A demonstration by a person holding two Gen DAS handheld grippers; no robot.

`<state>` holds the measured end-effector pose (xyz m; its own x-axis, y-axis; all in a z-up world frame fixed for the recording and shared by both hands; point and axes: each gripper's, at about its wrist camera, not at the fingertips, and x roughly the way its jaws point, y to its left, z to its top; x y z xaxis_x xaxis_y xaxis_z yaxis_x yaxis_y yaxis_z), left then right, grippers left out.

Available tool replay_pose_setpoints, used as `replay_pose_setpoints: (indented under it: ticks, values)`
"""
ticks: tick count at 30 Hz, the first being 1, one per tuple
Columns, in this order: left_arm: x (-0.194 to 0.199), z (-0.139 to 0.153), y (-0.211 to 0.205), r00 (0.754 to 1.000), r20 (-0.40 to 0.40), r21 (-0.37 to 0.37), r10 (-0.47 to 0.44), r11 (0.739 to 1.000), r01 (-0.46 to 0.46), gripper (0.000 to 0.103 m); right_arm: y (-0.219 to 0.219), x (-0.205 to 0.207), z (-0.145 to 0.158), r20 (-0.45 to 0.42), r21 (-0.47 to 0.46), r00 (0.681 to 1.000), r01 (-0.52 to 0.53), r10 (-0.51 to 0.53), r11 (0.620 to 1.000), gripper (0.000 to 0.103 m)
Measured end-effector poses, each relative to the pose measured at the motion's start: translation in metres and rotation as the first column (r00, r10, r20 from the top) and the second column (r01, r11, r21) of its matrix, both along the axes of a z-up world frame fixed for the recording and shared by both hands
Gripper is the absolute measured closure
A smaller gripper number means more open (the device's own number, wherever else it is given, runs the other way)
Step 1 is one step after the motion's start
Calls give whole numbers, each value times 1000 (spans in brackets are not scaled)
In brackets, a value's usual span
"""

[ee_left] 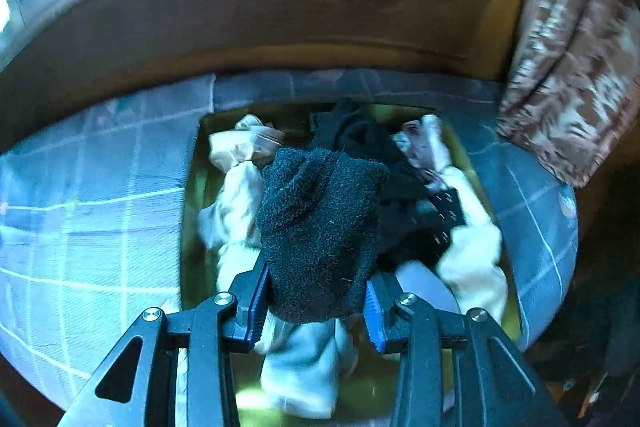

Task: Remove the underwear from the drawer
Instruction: 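Lower the black knit cloth into the tin tray and open the left tool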

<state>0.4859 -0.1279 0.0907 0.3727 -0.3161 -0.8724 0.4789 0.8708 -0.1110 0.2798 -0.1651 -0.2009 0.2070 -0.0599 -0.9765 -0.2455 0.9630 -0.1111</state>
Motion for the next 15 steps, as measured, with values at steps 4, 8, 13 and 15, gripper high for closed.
replay_pose_setpoints:
  ticks: [4, 8, 13, 15]
  values:
    - [27, -21, -13, 999, -42, 5, 28, 1000, -28, 63, -1, 1, -1, -1, 2, 1000, 2, -2, 1000, 34]
    - [44, -39, -19, 995, -76, 8, 63, 998, -63, 63, 0, 1, -1, -2, 2, 1000, 3, -3, 1000, 34]
    - [53, -51, -21, 994, -77, 13, 76, 997, -75, 62, 0, 1, -1, -1, 1, 1000, 1, -1, 1000, 34]
    - [53, -54, -22, 996, -65, 25, 63, 998, -61, 60, 0, 1, -1, -2, 1, 1000, 1, -1, 1000, 34]
